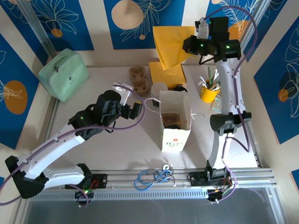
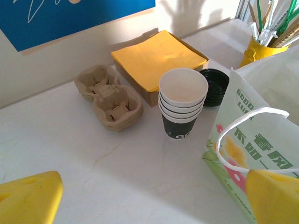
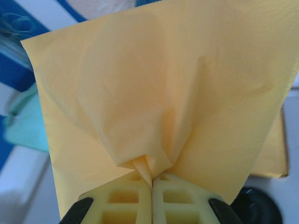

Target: Pack the takeout coffee

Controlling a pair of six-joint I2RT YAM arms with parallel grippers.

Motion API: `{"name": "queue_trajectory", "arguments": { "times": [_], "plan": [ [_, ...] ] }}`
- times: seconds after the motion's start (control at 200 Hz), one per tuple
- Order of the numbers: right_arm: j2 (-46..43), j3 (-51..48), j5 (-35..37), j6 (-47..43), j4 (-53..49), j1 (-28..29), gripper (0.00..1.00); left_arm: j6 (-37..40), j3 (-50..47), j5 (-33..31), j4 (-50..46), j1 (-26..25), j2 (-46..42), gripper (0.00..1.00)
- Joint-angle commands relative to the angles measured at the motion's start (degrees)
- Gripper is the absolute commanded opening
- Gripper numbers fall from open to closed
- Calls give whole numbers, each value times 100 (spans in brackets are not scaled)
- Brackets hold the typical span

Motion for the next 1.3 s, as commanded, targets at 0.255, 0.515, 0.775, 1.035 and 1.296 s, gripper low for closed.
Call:
{"name": "queue_trajectory", "arguments": {
  "times": [0.255, 0.515, 0.775, 1.035, 1.296],
  "plan": [
    [-2473, -2352, -903, 1893, -786, 726, 3, -212, -741, 425, 987, 61, -360, 99],
    [-4131, -4747, -104, 2793, 119, 1574, 2, -107, -890, 561, 1137, 60, -375, 99],
    [-4634, -5955, 811, 2998, 296, 2096, 2, -139, -1046, 611, 1232, 61, -508, 99],
    [-4117, -5830, 1893, 2586, -425, 2351, 2, -121, -1104, 565, 1187, 61, -571, 99],
    [-3621, -5675, 2660, 2289, -1156, 2621, 1, -72, -1163, 508, 1195, 56, -572, 99]
  ]
}}
